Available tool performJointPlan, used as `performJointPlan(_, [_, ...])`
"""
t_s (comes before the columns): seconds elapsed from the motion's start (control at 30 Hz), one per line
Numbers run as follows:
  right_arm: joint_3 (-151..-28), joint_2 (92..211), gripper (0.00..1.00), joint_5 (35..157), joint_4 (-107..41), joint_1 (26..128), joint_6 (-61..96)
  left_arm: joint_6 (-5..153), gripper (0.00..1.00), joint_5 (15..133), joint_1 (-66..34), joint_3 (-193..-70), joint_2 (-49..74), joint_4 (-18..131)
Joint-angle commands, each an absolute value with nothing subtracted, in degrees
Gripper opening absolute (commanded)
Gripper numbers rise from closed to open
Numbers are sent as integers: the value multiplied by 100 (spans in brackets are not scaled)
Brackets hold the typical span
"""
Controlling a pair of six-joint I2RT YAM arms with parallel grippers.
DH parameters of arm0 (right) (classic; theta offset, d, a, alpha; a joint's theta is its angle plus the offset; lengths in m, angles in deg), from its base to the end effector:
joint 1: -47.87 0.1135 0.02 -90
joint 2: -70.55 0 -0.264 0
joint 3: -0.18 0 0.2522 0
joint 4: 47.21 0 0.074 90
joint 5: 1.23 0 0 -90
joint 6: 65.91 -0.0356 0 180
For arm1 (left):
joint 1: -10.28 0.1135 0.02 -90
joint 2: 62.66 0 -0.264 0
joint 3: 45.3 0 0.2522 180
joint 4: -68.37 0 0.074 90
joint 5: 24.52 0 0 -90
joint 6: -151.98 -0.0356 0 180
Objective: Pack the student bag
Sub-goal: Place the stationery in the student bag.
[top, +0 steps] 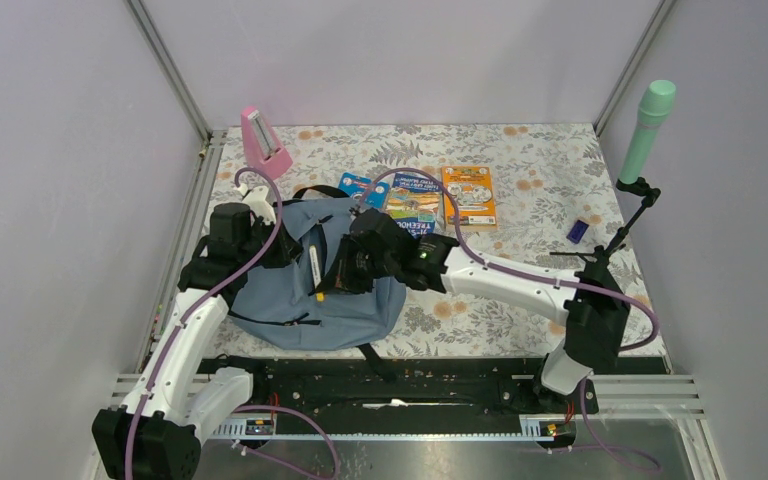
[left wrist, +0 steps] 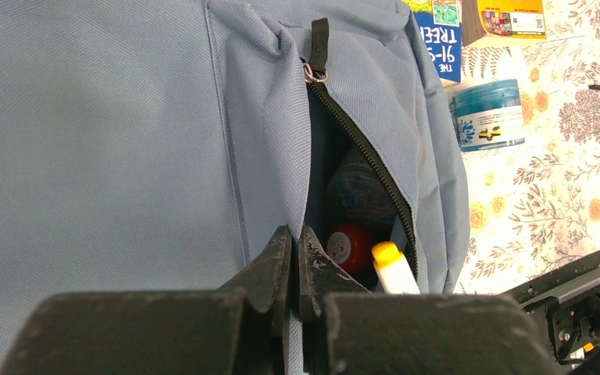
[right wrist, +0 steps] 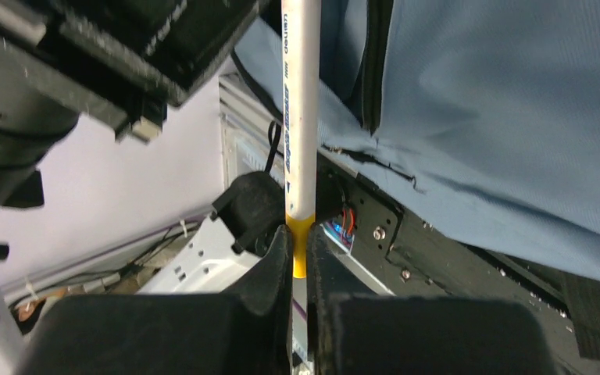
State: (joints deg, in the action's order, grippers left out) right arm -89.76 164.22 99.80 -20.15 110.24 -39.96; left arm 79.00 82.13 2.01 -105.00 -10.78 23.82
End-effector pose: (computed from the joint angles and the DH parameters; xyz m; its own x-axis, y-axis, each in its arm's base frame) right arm 0.1712 0.3417 0.3048 -0.9543 0.0799 -0.2878 -0.2004 0.5433 0.8153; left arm 0.1900 -0.0379 0.2909 -0.6728 -0.1856 -0.7162 0.1758 0.9002 -0.3984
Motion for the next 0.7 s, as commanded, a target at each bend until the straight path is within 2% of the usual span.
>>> performJointPlan(0.0, [-9477,16786,0,9282,-2021,11114,-4213,7983,0,8554,219,-10855,-1219,3092])
performJointPlan(0.23, [-9965,17384,0,8842,-1821,11166,-4348,7983,0,8570,219,-10864,-1259,3105])
performJointPlan(0.47, [-10489,17581,1,7515,-1451,11176,-3801,7987,0,8602,219,-10846,-1305,3118])
performJointPlan(0.53, [-10664,17699,3,7122,-1309,11186,-3596,7991,0,8617,219,-10846,-1309,3122])
performJointPlan(0.6, [-10743,17800,12,6924,-1300,11195,-3434,7991,0,8628,219,-10846,-1300,3123])
performJointPlan(0.67, [-10857,17929,15,6866,-1194,11197,-3333,7991,0,8628,219,-10842,-1305,3122])
